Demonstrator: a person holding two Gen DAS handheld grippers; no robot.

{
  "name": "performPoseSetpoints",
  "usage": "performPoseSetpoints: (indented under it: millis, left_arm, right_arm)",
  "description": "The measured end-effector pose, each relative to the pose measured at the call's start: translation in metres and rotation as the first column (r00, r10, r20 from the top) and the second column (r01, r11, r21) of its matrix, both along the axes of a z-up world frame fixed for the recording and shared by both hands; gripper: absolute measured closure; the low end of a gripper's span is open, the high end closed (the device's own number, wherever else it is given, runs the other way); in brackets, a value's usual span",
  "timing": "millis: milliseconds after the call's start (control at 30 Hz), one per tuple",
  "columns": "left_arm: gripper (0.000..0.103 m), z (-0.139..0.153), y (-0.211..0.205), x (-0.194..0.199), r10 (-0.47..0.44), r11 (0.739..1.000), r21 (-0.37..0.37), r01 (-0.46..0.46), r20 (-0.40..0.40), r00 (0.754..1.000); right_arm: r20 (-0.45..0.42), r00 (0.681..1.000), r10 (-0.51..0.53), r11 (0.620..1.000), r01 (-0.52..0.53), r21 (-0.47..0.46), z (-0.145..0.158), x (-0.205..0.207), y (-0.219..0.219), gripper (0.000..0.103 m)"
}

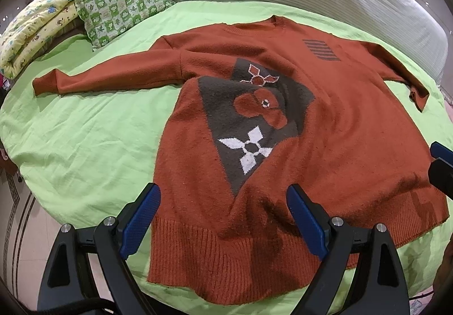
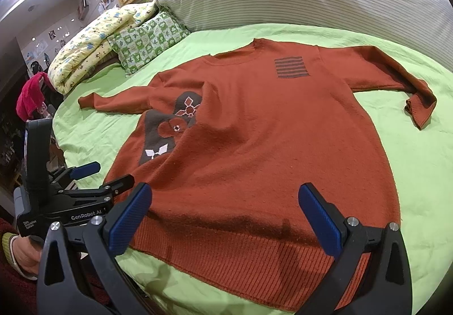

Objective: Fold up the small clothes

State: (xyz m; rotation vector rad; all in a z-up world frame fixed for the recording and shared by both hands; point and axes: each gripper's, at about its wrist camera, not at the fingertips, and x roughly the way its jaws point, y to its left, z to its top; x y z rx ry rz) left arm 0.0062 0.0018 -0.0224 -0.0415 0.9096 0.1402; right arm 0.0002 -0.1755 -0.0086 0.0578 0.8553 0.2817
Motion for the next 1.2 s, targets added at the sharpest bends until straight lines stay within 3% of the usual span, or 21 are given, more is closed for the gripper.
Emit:
performPoseSetpoints:
  millis: [1067, 1200]
  left_arm:
    - [0.012, 0.003, 0.002, 0.002, 0.003, 1.0, -0.008, -0.003, -0.003, 1.0]
    - [0.012, 0.015, 0.003, 0.016, -0.027, 0.999, -0.035, 0.027, -0.017, 0.999]
  right_arm:
    - [0.007, 1.0, -0.001, 1.0, 0.001, 0.005, 0.003, 0.001, 0.002, 0.0]
    - [0.036, 0.998, -0.048, 0.999, 0.048, 0.011, 0.011, 0.007, -0.014, 0.0]
